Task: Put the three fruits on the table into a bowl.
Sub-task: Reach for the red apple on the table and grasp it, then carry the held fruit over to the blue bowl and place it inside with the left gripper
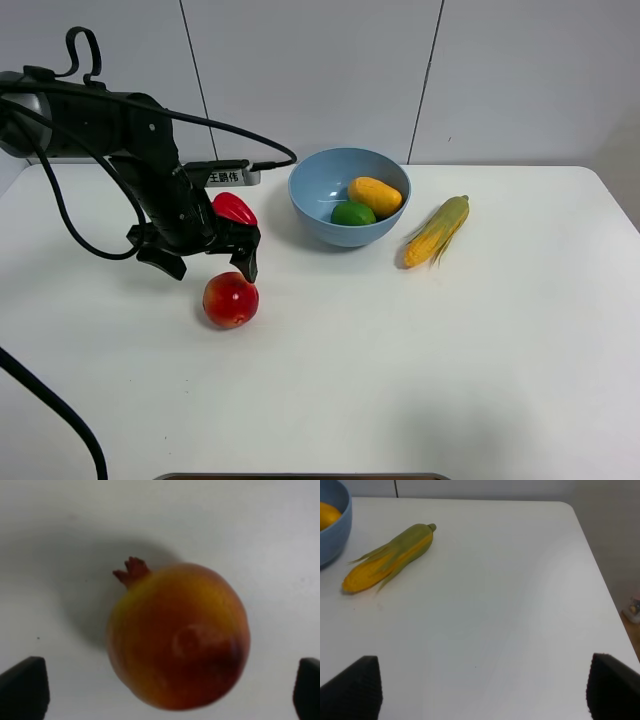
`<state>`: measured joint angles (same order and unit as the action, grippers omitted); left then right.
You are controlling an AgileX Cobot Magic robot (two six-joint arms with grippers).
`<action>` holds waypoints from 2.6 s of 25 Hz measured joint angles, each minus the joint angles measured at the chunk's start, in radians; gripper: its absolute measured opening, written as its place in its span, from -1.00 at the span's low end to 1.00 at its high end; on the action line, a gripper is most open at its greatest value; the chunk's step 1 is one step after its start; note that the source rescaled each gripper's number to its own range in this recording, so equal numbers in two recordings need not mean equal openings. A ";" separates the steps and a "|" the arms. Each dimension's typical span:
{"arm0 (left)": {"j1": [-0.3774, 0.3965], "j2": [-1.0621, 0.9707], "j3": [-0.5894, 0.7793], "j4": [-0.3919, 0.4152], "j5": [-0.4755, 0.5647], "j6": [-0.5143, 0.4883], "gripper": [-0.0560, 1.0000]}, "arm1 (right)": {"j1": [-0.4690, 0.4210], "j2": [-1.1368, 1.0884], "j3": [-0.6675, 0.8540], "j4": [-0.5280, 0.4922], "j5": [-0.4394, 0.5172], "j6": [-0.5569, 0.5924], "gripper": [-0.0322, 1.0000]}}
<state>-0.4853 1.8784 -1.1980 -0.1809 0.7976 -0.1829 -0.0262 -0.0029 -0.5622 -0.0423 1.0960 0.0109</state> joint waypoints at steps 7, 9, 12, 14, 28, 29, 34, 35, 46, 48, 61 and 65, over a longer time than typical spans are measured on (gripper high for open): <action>0.000 0.050 0.000 -0.002 -0.037 -0.003 1.00 | 0.000 0.000 0.000 0.000 0.000 0.000 0.25; 0.000 0.067 -0.001 -0.004 -0.039 -0.004 1.00 | 0.000 0.000 0.000 0.000 0.000 0.000 0.25; 0.000 0.096 -0.001 -0.013 -0.040 -0.004 1.00 | 0.000 0.000 0.000 0.000 0.000 0.000 0.25; 0.000 0.114 -0.001 -0.020 -0.040 -0.004 1.00 | 0.000 0.000 0.000 0.000 0.000 0.000 0.25; 0.000 0.220 -0.002 -0.027 -0.048 -0.006 1.00 | 0.000 0.000 0.000 0.000 0.000 0.000 0.25; 0.000 0.221 -0.003 -0.027 -0.048 -0.006 1.00 | 0.000 0.000 0.000 0.000 0.000 0.000 0.25; 0.000 0.224 -0.004 -0.027 -0.051 0.004 0.77 | 0.000 0.000 0.000 0.000 0.000 0.000 0.25; 0.000 0.225 -0.006 -0.027 -0.057 0.008 0.54 | 0.000 0.000 0.000 0.000 0.000 0.000 0.25; 0.000 0.228 -0.010 -0.053 -0.084 0.025 -0.89 | 0.000 0.000 0.000 0.000 0.000 0.000 0.25; 0.000 0.228 -0.011 -0.061 -0.083 0.026 -0.89 | 0.000 0.000 0.000 0.000 0.000 0.000 0.25; 0.000 0.153 -0.022 -0.106 -0.075 0.030 -0.89 | 0.000 0.000 0.000 0.000 0.000 0.000 0.25; 0.000 0.122 -0.089 -0.108 -0.048 0.030 -0.89 | 0.000 0.000 0.000 0.000 0.000 0.000 0.25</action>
<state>-0.4853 2.0006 -1.2870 -0.2885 0.7494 -0.1524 -0.0262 -0.0029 -0.5622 -0.0423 1.0960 0.0109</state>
